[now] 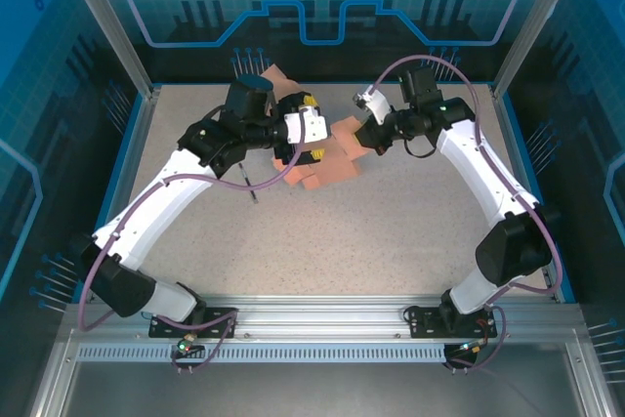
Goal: Fold the paper box
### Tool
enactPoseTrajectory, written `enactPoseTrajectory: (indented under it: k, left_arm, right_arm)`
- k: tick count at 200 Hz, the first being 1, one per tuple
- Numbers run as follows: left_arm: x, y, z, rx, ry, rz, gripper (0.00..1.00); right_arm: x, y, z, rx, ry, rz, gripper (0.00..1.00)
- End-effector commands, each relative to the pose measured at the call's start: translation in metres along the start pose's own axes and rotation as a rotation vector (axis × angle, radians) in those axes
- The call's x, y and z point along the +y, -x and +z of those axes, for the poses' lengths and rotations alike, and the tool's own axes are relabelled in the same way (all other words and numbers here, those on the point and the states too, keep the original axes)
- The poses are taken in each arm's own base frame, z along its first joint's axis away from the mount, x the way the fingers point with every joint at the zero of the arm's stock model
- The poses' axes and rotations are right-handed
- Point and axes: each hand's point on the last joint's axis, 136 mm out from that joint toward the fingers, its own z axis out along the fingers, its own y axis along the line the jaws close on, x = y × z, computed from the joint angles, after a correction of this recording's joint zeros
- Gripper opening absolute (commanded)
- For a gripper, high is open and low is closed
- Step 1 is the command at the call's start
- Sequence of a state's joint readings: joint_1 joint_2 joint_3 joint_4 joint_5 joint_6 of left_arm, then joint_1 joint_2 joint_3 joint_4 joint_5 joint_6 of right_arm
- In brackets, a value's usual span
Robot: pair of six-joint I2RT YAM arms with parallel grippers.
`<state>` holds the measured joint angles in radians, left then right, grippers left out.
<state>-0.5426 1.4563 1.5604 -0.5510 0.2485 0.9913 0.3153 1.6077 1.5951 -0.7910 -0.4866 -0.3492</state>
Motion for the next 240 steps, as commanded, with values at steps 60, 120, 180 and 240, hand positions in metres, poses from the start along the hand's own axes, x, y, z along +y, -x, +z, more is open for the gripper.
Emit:
enactPoseTrajectory:
  k: [60, 120, 180, 240]
  left_arm:
    - [0.007, -0.023, 0.014, 0.147, -0.032, 0.183, 0.96]
    - [0.009, -0.044, 0.018, 0.274, -0.104, 0.179, 0.76]
    - [0.018, -0.065, 0.009, 0.355, -0.111, 0.146, 0.64]
    - [0.027, -0.076, 0.015, 0.396, -0.084, 0.160, 0.50]
  right_arm:
    - [0.028, 0.005, -0.001, 0.012, 0.073, -0.108, 0.05]
    - [0.027, -0.003, -0.002, 0.036, 0.027, -0.159, 0.05]
    - [0.026, -0.006, -0.001, 0.044, -0.001, -0.187, 0.04]
    - [0.029, -0.005, -0.004, 0.041, -0.013, -0.205, 0.03]
